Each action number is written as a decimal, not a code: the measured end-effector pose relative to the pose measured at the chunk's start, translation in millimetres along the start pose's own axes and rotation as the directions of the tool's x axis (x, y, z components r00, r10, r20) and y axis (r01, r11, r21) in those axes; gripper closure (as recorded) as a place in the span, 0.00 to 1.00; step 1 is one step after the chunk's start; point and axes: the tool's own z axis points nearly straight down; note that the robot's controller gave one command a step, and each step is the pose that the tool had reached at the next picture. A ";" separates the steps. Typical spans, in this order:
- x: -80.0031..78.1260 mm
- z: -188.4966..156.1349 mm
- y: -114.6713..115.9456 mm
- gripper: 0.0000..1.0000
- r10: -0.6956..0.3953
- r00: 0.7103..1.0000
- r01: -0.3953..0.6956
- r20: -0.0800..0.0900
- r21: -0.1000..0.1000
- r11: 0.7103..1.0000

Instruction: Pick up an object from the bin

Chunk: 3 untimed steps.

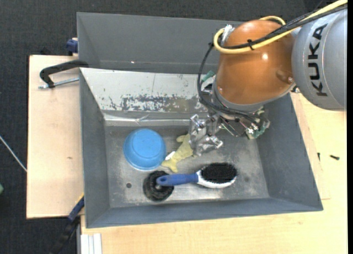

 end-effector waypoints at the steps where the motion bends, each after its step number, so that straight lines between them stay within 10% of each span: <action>1: 1.6 4.7 0.9 0.00 0.000 1.000 0.000 -0.009 -0.006 1.000; 2: -30.4 126.5 -19.4 0.00 -0.193 0.981 0.193 -0.012 -0.011 0.981; 3: -31.0 122.9 -19.6 1.00 -0.192 0.981 0.192 -0.009 -0.009 0.981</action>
Offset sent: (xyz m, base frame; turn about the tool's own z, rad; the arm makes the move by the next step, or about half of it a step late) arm 0.0000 0.0000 0.0000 0.0000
